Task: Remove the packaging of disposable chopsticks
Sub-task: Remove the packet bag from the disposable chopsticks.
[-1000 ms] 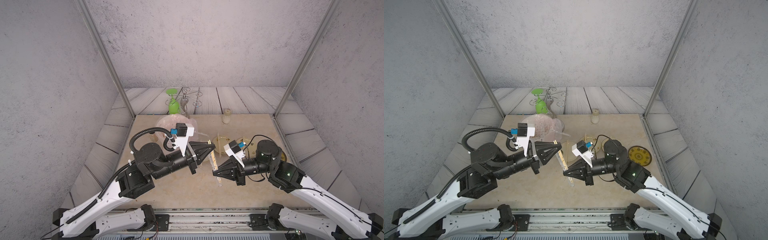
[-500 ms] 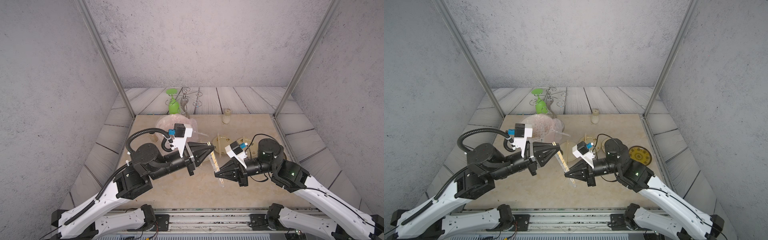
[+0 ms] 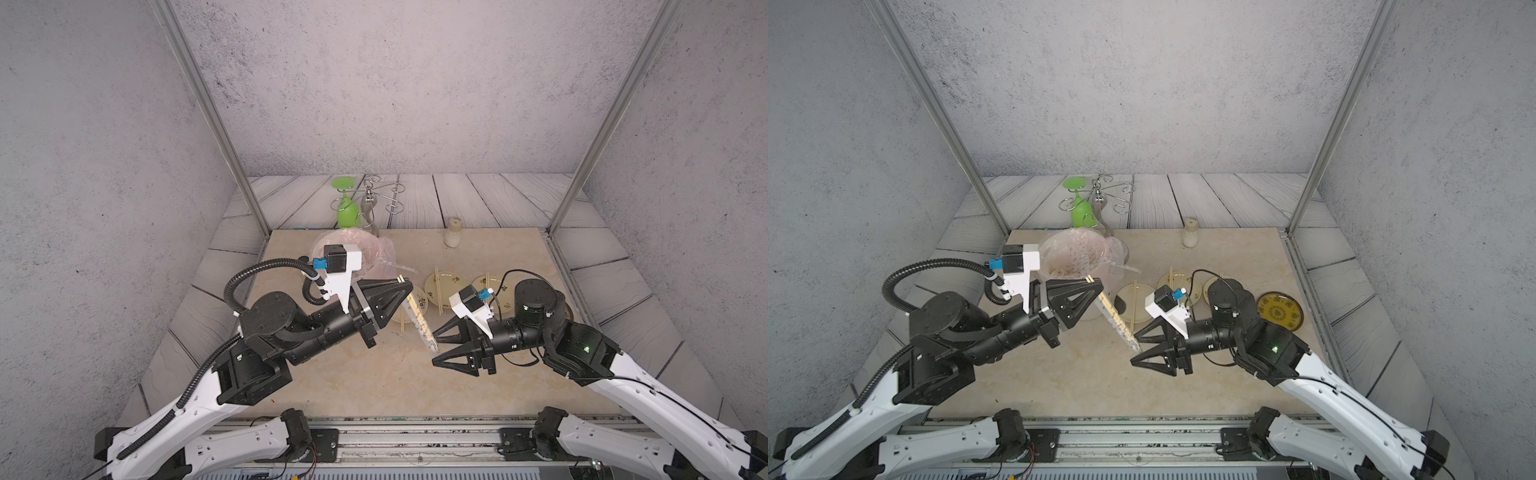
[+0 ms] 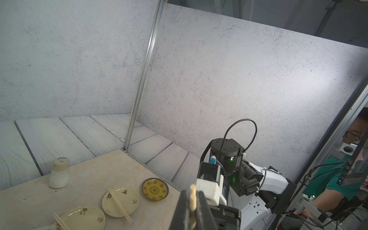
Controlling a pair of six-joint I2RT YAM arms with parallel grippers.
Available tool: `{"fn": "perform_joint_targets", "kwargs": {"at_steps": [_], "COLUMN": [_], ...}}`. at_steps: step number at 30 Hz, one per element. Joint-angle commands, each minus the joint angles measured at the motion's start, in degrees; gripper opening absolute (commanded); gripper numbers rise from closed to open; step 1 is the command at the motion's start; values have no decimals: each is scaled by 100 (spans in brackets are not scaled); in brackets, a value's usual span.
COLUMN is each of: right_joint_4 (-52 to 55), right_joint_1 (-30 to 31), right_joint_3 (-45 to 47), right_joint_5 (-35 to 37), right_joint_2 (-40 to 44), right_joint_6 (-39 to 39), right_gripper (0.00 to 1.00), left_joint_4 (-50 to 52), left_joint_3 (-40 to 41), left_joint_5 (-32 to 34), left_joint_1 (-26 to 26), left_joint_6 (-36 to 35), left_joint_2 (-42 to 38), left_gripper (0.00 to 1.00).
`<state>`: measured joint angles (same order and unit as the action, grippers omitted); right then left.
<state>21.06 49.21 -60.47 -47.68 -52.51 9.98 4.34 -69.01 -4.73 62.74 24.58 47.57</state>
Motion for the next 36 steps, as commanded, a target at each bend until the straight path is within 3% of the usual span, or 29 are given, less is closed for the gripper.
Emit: {"fn": "perform_joint_targets", "kwargs": {"at_steps": [1,7,12,18,24,30,36], "right_joint_4": [170,46,147,671,1463,2546,3784], "right_joint_1": [1,2,5,-8,-65,-77,-75], "right_joint_3": [127,211,237,12,-828,-2703,-4944], "right_joint_5": [57,174,504,1388,2429,2871,3461], "right_joint_2": [8,69,142,-16,-830,-2493,-4425], "right_joint_6": [-126,-92,-86,-187,-196,114,265], "right_gripper": [50,16,0,0,0,0,3], "left_joint_4": [-178,-206,-389,-474,285,1202,1976], "left_joint_3": [79,171,403,741,563,543,716], "left_joint_5": [281,435,885,1783,2465,3328,3921], "left_joint_1": [-30,-40,-42,-42,-36,-39,-28], "left_joint_6": [-13,7,-64,-445,-1153,-1769,-1744], "left_joint_2": [-89,-221,-547,-1255,-2007,-2968,-3749], "left_gripper": [0,0,0,0,0,0,0]}}
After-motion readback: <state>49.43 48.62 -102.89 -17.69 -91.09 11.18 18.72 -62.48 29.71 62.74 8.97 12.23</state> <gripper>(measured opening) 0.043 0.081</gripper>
